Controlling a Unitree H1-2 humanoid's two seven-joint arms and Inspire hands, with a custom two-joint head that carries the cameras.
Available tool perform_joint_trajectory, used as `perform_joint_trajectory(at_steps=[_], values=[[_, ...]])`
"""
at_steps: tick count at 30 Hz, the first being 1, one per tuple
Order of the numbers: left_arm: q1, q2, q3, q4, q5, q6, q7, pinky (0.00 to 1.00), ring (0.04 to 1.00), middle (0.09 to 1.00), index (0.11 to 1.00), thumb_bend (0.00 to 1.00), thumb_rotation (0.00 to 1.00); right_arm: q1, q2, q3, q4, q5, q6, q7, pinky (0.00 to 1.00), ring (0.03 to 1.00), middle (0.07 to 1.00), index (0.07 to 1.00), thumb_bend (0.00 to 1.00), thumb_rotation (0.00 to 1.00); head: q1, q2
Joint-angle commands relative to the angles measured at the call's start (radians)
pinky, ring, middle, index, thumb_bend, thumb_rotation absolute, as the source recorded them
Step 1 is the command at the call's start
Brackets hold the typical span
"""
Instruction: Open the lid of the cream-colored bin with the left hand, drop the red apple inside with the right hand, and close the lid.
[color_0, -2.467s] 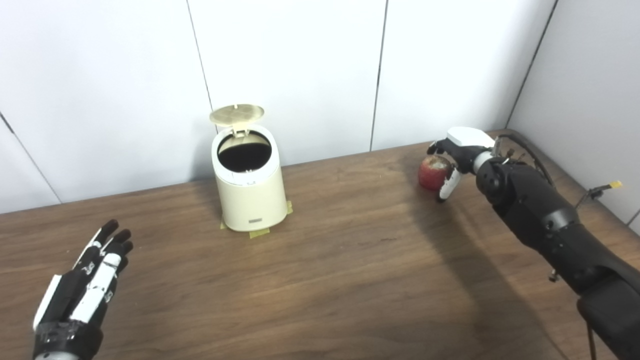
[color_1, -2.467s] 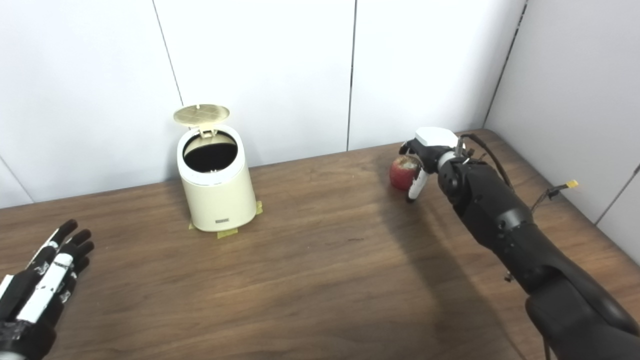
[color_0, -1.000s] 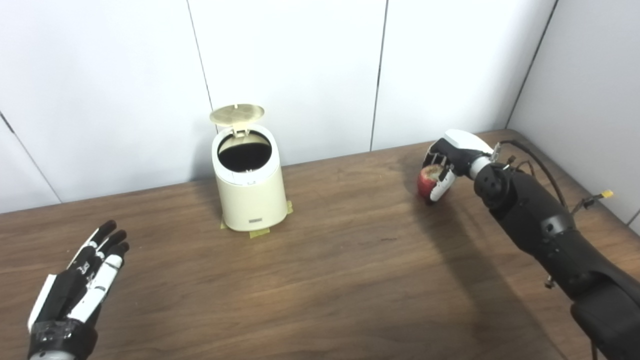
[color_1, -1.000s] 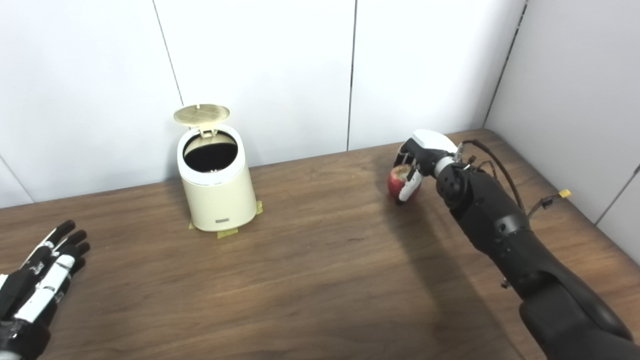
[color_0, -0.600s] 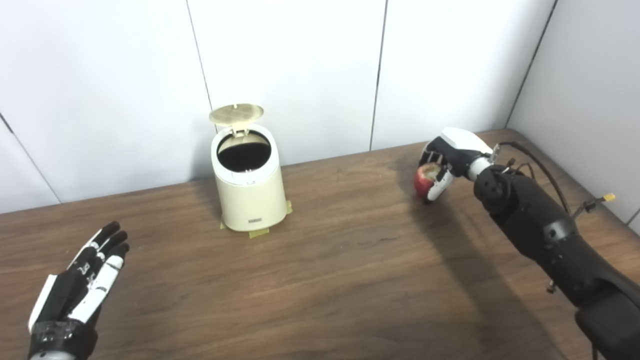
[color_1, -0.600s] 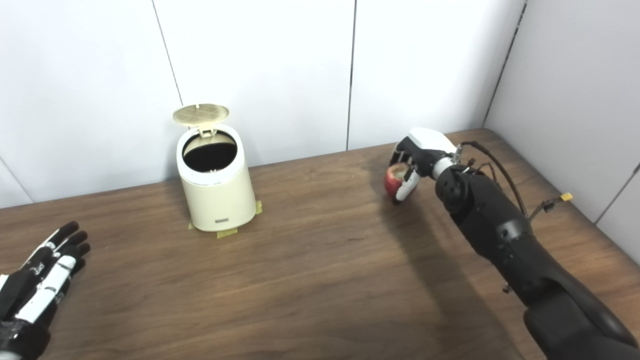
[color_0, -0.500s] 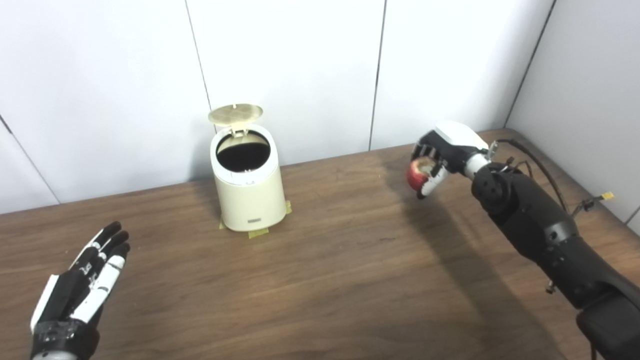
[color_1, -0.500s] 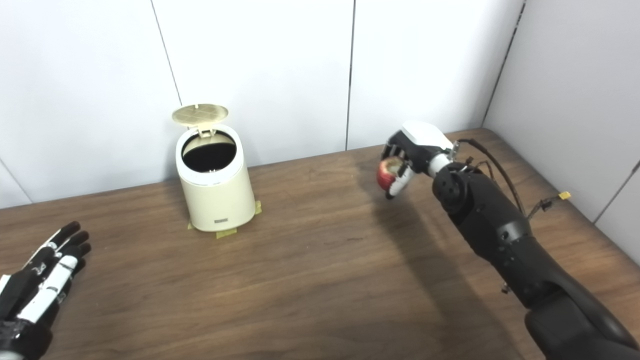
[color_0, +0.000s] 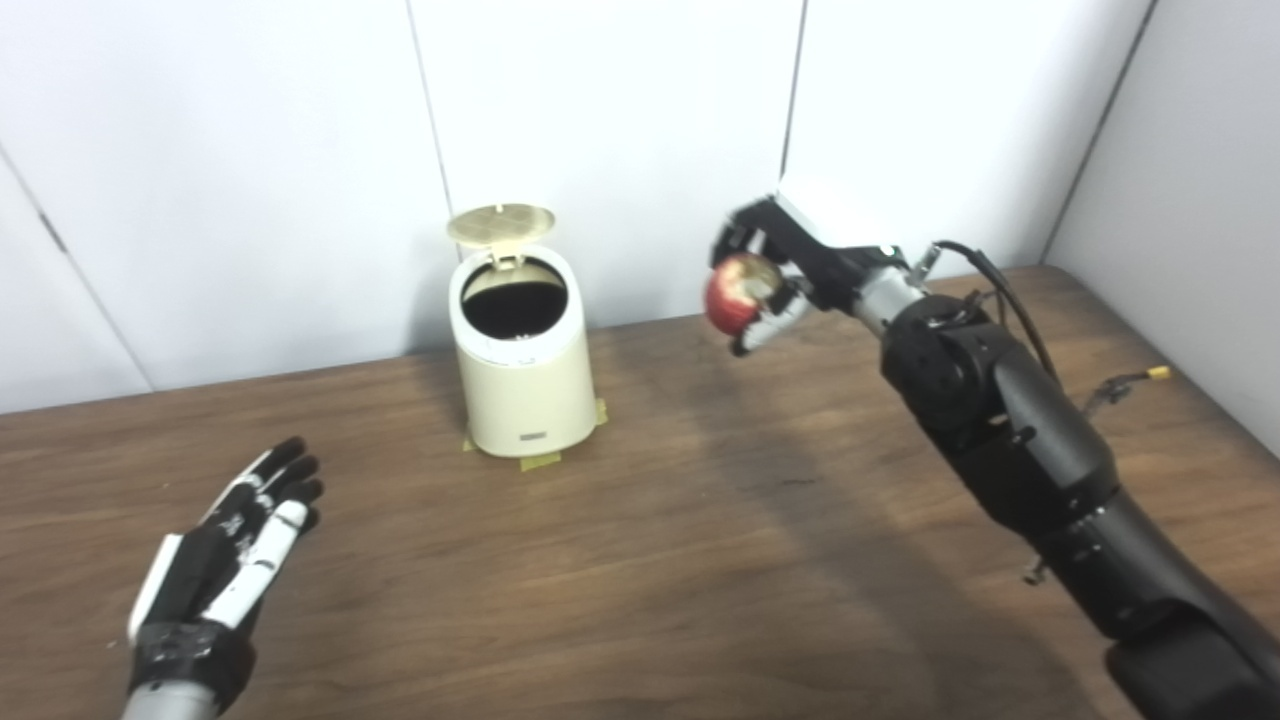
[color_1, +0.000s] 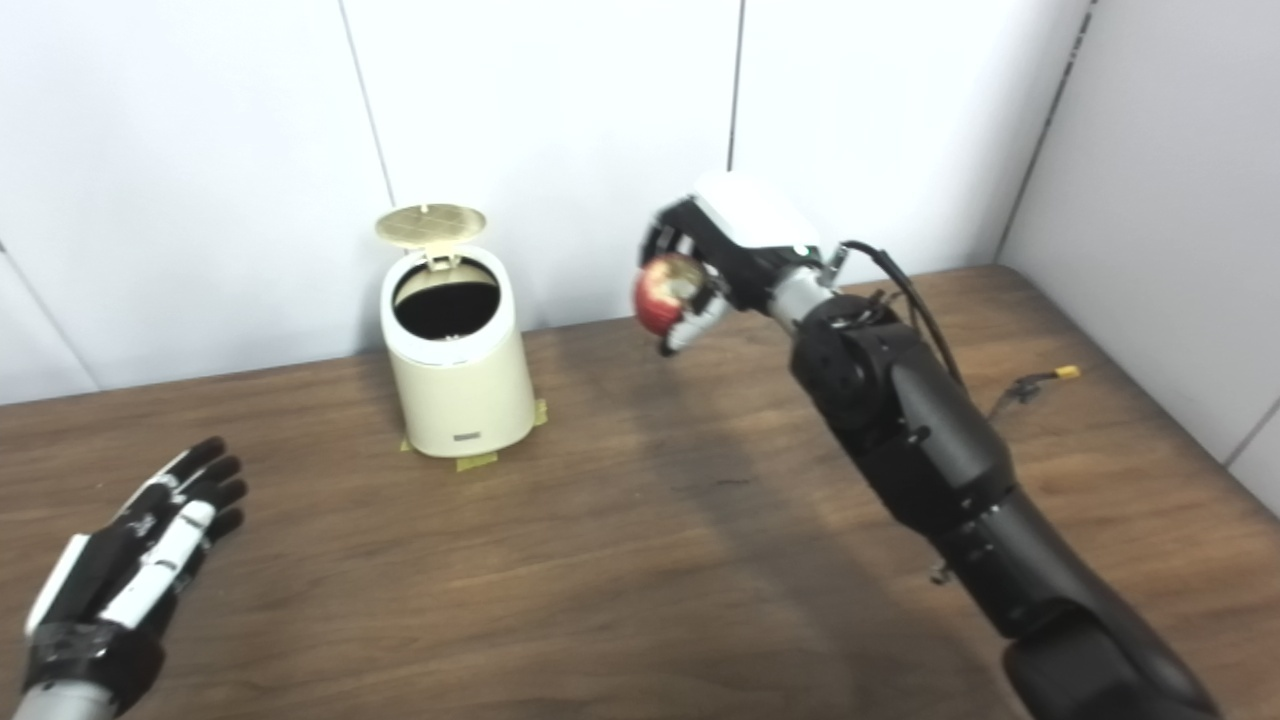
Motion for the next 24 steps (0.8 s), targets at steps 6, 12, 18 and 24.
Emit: perform_joint_trajectory(at_steps=[6,12,18,24], values=[[-0.010,-0.082,0.009,-0.012,0.029,-0.037,0.012,0.86,0.885,0.886,0.863,0.44,0.43,-0.118,0.079,0.006,-0.005,-0.004,-0.051,-0.009,0.39,0.394,0.502,0.525,0.52,0.00,0.051,-0.013],[-0.003,-0.129,0.003,-0.009,0.062,-0.047,0.013,0.85,0.873,0.877,0.853,0.45,0.44,-0.162,0.139,0.009,0.078,0.017,-0.119,-0.053,0.39,0.389,0.506,0.528,0.51,0.00,0.090,-0.019],[-0.003,-0.139,-0.015,-0.005,0.095,-0.074,0.000,0.85,0.878,0.880,0.854,0.45,0.48,-0.207,0.191,0.016,0.182,0.024,-0.169,-0.100,0.39,0.387,0.496,0.535,0.51,0.00,0.130,-0.025],[-0.005,-0.157,-0.037,-0.003,0.126,-0.087,0.001,0.83,0.866,0.873,0.841,0.47,0.48,-0.246,0.239,0.019,0.276,0.028,-0.196,-0.131,0.38,0.396,0.499,0.524,0.52,0.00,0.149,-0.029]])
